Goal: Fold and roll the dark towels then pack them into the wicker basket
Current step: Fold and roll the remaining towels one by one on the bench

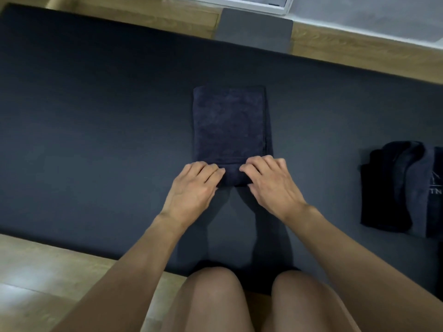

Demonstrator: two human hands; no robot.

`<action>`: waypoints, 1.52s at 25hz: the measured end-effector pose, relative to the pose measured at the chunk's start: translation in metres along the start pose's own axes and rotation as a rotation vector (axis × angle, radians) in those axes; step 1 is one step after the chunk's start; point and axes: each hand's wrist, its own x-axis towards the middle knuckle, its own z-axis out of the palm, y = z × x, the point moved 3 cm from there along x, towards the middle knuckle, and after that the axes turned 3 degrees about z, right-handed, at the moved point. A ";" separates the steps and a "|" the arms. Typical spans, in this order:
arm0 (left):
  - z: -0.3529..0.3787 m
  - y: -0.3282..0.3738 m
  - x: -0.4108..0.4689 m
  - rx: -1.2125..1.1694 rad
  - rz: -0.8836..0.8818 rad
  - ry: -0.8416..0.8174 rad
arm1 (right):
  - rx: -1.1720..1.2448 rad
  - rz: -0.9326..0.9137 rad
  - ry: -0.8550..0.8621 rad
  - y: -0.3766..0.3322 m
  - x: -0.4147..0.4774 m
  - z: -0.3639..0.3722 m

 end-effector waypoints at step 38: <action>-0.023 -0.024 0.109 0.240 -0.091 -0.472 | 0.277 0.062 -0.329 0.028 0.107 -0.028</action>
